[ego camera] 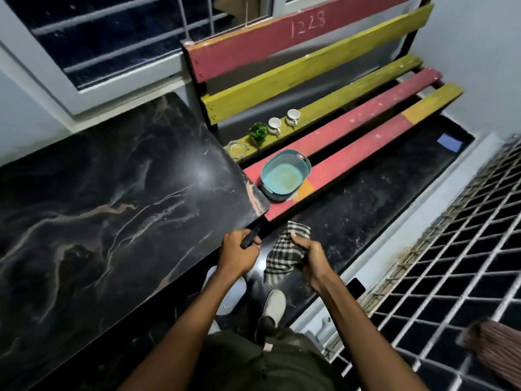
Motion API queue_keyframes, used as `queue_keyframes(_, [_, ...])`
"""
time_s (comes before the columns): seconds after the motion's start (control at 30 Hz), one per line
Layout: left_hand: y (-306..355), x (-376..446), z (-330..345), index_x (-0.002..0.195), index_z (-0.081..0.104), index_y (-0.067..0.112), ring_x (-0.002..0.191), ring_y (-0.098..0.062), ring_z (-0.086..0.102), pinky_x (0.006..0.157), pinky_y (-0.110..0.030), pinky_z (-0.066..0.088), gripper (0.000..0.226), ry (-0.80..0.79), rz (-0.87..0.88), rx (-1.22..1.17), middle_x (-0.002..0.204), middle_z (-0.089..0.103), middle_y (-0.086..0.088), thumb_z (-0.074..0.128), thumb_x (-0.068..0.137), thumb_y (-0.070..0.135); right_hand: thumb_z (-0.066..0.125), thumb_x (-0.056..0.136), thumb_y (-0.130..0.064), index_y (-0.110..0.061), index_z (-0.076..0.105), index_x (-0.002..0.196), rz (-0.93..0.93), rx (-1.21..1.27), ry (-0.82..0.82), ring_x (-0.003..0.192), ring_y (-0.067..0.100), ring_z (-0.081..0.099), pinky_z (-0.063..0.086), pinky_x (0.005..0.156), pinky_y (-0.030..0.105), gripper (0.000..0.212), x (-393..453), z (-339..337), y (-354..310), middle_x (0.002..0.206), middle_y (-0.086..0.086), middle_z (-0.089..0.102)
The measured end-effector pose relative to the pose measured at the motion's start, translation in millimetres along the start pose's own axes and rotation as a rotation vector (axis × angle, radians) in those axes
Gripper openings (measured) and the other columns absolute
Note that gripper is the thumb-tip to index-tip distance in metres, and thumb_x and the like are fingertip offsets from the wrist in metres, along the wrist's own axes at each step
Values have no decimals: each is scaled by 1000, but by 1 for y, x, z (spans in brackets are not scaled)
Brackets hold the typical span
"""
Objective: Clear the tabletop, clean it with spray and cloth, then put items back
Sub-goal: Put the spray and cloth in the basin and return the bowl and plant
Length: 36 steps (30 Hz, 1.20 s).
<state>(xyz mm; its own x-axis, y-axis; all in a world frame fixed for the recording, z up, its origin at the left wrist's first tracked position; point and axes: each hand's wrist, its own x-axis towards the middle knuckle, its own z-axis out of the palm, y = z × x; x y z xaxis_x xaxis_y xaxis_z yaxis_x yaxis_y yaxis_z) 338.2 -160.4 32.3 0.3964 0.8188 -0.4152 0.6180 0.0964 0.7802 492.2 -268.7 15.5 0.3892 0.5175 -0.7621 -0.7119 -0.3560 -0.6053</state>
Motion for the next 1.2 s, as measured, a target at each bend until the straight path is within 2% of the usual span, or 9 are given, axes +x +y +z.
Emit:
queue_keyframes(0.17, [49, 12, 48, 66, 69, 18, 63, -36, 70, 59, -55, 61, 13, -29, 35, -36, 65, 71, -9, 56, 67, 16, 67, 90, -10, 5, 71, 114, -69, -92, -62, 104, 37, 72, 60, 85, 43, 29, 20, -34, -43, 115, 23, 73])
queue_keyframes(0.27, [74, 19, 67, 65, 69, 19, 74, -38, 72, 69, -53, 62, 19, -47, 56, -51, 73, 74, -14, 51, 63, 16, 67, 90, -7, -2, 79, 100, -102, -84, -198, 93, 31, 75, 60, 74, 35, 16, 25, -41, -60, 106, 19, 76])
queue_keyframes(0.5, [106, 45, 81, 72, 71, 16, 70, -38, 71, 63, -50, 62, 17, -26, 49, -104, 74, 73, -19, 56, 71, 8, 66, 88, -13, 1, 78, 102, 25, 113, -413, 95, 25, 75, 61, 79, 38, 23, 50, -47, -93, 105, 15, 76])
queue_keyframes(0.7, [116, 89, 89, 68, 69, 22, 57, -24, 60, 58, -46, 56, 27, -74, 22, -236, 66, 66, -8, 53, 76, 1, 51, 100, -23, -8, 67, 96, 116, 151, -516, 91, 22, 63, 60, 83, 44, 23, 83, -32, -125, 97, 9, 61])
queue_keyframes(0.87, [131, 139, 93, 75, 73, 15, 70, -29, 68, 69, -47, 59, 22, -32, -3, -324, 73, 73, -6, 59, 78, -2, 50, 99, -23, -6, 67, 97, 89, 128, -532, 84, 22, 61, 60, 77, 41, 25, 118, -15, -165, 91, 9, 60])
queue_keyframes(0.97, [137, 165, 93, 82, 72, 7, 81, -35, 74, 69, -50, 64, 16, 22, -8, -345, 81, 76, -14, 63, 78, -6, 52, 95, -21, 0, 68, 111, 73, 50, -361, 83, 26, 69, 60, 72, 37, 31, 142, -9, -182, 95, 14, 70])
queue_keyframes(1.07, [145, 190, 91, 84, 70, 2, 78, -19, 72, 70, -32, 60, 20, 115, 57, -337, 82, 73, -9, 59, 77, -13, 49, 91, -17, 2, 66, 122, 75, -26, -156, 81, 26, 70, 57, 72, 35, 40, 170, -9, -196, 101, 16, 74])
queue_keyframes(1.13, [149, 204, 90, 86, 68, -1, 80, -14, 70, 74, -27, 58, 24, 170, 66, -357, 85, 71, -11, 54, 75, -16, 45, 89, -16, -1, 68, 113, 133, -84, -112, 74, 23, 69, 54, 66, 31, 36, 187, -7, -204, 89, 10, 75])
queue_keyframes(1.2, [150, 219, 90, 93, 67, -3, 91, -25, 69, 84, -34, 57, 29, 213, 89, -343, 92, 71, -16, 51, 70, -9, 46, 88, -12, -4, 69, 97, 183, -210, -81, 64, 22, 67, 52, 58, 29, 26, 206, -6, -214, 75, 9, 72])
